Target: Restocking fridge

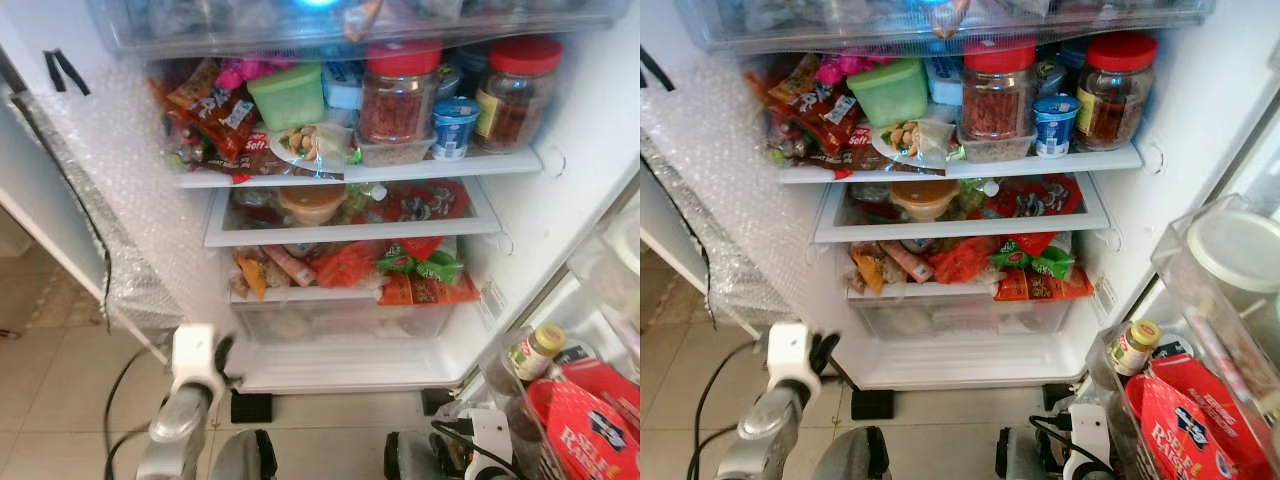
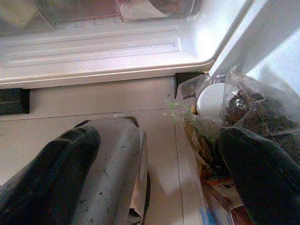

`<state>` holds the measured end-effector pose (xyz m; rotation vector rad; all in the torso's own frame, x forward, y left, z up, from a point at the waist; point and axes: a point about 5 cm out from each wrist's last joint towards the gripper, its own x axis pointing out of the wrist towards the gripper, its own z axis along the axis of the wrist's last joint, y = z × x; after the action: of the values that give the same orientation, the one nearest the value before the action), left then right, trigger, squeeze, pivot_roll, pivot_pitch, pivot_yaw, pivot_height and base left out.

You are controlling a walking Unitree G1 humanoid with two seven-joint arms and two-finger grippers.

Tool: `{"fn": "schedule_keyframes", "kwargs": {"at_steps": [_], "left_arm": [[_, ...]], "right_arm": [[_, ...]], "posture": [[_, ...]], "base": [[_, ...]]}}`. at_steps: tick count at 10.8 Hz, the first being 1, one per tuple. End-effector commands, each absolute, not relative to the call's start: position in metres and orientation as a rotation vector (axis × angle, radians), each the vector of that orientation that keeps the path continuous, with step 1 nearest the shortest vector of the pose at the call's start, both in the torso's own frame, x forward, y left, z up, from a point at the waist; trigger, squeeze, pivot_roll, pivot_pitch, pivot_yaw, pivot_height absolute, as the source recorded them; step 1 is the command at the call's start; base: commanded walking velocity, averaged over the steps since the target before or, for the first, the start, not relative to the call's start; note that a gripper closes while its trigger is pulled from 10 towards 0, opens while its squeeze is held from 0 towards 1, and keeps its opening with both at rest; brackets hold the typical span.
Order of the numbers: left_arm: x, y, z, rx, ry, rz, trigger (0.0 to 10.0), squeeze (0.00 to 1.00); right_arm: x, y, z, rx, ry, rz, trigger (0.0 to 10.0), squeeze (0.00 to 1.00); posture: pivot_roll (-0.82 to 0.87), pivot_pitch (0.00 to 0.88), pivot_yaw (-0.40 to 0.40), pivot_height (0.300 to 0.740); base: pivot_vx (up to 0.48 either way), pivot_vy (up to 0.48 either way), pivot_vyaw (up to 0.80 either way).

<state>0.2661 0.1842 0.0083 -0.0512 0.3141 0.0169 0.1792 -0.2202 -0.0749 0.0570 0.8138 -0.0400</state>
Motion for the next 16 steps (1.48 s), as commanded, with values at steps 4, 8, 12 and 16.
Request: {"fn": "schedule_keyframes", "kwargs": {"at_steps": [4, 8, 12, 16], "left_arm": [[0.255, 0.188, -0.011, -0.039, 0.393, 0.039, 10.0, 0.00], [0.240, 0.193, -0.032, -0.013, 0.501, 0.031, 10.0, 0.00], [0.219, 0.203, -0.052, -0.018, 0.636, 0.055, 10.0, 0.00], [0.187, 0.215, -0.075, -0.106, 0.845, 0.150, 10.0, 0.00]], "right_arm": [[0.162, -0.218, -0.084, 0.061, 0.886, -0.033, 10.0, 0.00], [0.162, -0.216, -0.085, 0.067, 0.890, -0.030, 10.0, 0.00], [0.162, -0.212, -0.086, 0.085, 0.894, -0.032, 10.0, 0.00], [0.169, -0.211, -0.084, 0.097, 0.895, -0.044, 10.0, 0.00]], "posture": [[-0.15, 0.098, 0.066, 0.625], [-0.15, 0.090, 0.073, 0.625], [-0.16, 0.061, 0.093, 0.625], [-0.14, 0.000, 0.080, 0.639]], "base": [[0.000, 0.480, 0.00], [0.000, 0.480, 0.00], [0.000, 0.480, 0.00], [0.000, 0.000, 0.00]]}}
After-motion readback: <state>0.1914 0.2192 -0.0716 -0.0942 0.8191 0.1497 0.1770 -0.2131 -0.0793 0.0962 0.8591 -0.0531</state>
